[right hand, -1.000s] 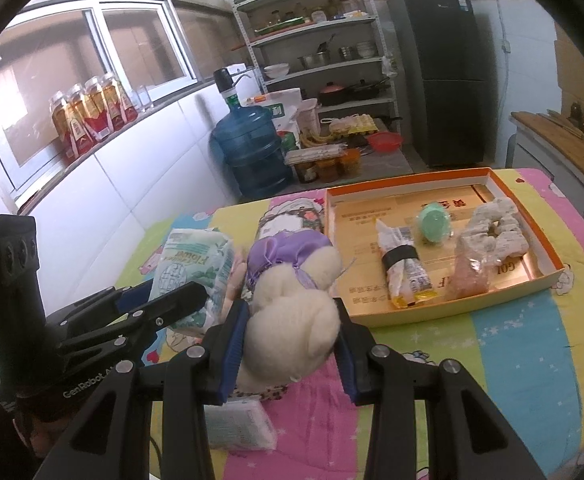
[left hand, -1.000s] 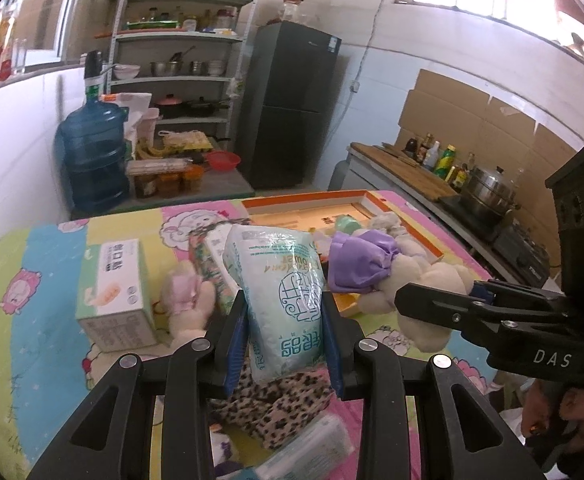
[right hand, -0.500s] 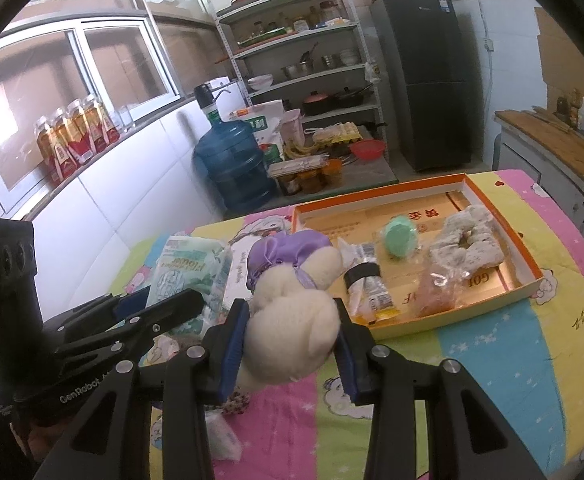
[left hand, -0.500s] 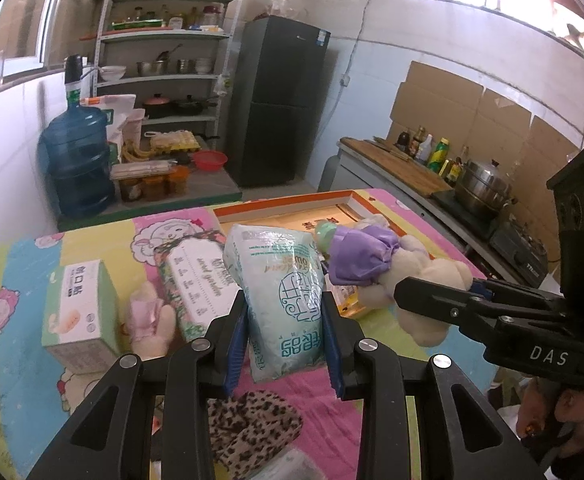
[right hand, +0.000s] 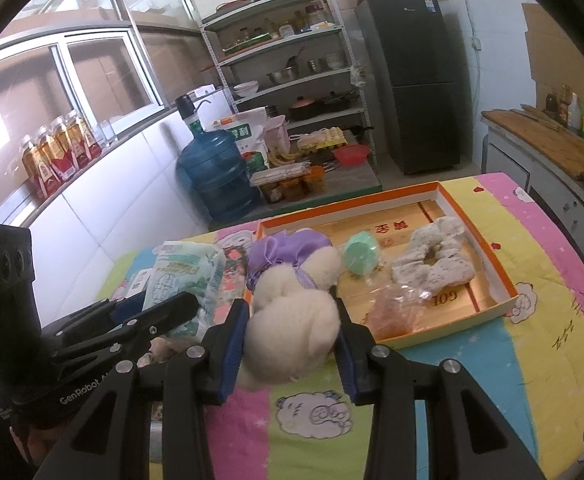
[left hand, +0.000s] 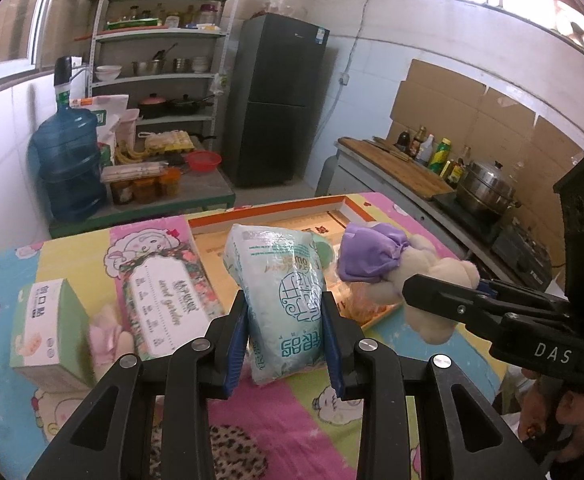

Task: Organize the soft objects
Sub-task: 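Lift the tissue pack and plush bunny and carry them over the box, then lower the tissue pack and bunny into the box and open both grippers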

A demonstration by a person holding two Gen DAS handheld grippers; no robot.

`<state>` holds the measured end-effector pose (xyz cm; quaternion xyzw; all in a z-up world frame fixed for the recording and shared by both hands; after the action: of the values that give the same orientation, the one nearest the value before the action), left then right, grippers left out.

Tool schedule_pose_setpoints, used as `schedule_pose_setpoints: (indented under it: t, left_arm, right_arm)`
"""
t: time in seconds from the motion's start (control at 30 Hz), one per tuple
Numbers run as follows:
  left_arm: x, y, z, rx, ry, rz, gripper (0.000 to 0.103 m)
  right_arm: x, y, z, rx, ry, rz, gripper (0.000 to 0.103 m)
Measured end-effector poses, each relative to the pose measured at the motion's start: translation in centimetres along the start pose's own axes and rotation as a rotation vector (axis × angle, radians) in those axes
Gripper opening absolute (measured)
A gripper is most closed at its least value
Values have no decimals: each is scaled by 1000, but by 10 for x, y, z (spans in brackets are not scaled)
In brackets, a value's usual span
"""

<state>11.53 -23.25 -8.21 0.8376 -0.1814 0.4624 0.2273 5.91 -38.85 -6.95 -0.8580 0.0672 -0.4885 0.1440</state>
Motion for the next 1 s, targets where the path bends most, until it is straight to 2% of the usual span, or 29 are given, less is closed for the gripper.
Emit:
schedule_pose_setpoints:
  t: [0.43, 1.0]
  left_arm:
    - [-2, 15, 38, 49, -24, -29, 34]
    - [-5, 47, 106, 41, -70, -32, 34]
  right_arm:
    - [14, 54, 15, -11, -9, 24, 41]
    - [22, 122, 46, -31, -52, 43, 41]
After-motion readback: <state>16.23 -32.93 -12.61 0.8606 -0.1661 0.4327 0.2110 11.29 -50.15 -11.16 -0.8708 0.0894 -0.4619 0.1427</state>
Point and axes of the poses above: each gripper's, at about its wrist camera, not at the fingertips, and z roughly the way its jaws point, y to its right, x to its top, the point moved 7 cm from there along z, roughly the way its jaws point, and after that the axes turned 10 degrees about y, right-handed, at the moved point
